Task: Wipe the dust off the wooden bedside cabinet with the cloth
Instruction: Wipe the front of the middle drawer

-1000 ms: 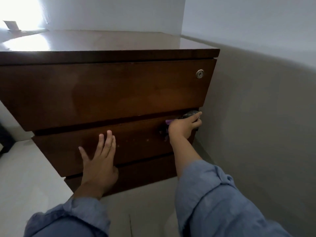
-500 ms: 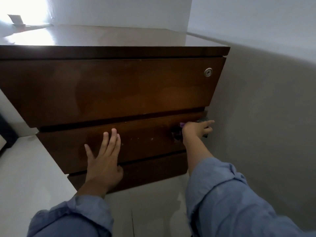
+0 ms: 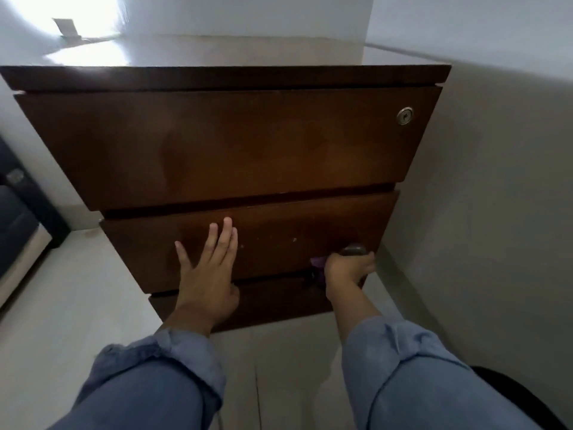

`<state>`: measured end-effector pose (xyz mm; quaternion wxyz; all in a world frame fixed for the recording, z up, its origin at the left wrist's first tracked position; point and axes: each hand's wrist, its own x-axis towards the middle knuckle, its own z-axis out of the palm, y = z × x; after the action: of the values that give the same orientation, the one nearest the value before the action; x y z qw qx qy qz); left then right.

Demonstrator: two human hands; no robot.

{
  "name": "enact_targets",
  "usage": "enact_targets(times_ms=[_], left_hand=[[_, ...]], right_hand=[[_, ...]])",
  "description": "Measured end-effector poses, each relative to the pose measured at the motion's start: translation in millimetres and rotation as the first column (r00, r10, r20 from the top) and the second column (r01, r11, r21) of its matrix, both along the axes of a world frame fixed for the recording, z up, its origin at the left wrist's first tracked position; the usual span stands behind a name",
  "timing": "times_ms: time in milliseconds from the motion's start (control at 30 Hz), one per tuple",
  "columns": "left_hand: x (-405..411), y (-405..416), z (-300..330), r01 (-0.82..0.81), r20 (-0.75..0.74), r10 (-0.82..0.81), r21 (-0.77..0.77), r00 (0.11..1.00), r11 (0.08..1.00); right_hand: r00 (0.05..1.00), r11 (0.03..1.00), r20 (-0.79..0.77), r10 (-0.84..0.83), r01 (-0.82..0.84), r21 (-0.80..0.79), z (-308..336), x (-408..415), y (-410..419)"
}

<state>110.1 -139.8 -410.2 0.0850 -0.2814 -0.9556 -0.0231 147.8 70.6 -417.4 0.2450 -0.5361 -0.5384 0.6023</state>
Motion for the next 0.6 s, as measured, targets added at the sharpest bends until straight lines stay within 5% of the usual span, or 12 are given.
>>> enact_targets(times_ms=[67,133,233,367,433,533,600], left_hand=[[1,-7,-2,0.018,-0.080,-0.018,-0.007,0.997,1.000],[0,-16,-5,-0.001,-0.130,-0.003,-0.028,0.991,1.000],[-8,-30,-6,-0.033,-0.187,0.021,-0.061,0.982,0.998],[-16,-47,-11,-0.056,-0.225,0.027,-0.123,0.974,0.991],[-19,-51,-14,-0.049,-0.231,0.014,-0.147,0.973,0.988],[-25,-54,-17,-0.039,-0.240,-0.002,-0.167,0.971,0.985],[-27,-55,-16,-0.045,-0.250,0.004,-0.156,0.968,0.987]], right_hand=[[0.995,0.925,-0.093,0.044,-0.005,0.379,11,23,-13],[0.978,0.720,-0.078,0.195,-0.089,0.688,3,36,-13],[0.933,0.357,0.088,0.350,-0.219,0.908,-9,31,1],[0.892,0.047,0.219,0.395,-0.257,0.965,-21,0,8],[0.846,-0.222,0.364,0.389,-0.298,0.928,-33,-14,-1],[0.682,-0.736,0.674,0.284,-0.295,0.609,-58,-26,-4],[0.610,-0.870,0.770,0.187,-0.262,0.418,-68,-31,0]])
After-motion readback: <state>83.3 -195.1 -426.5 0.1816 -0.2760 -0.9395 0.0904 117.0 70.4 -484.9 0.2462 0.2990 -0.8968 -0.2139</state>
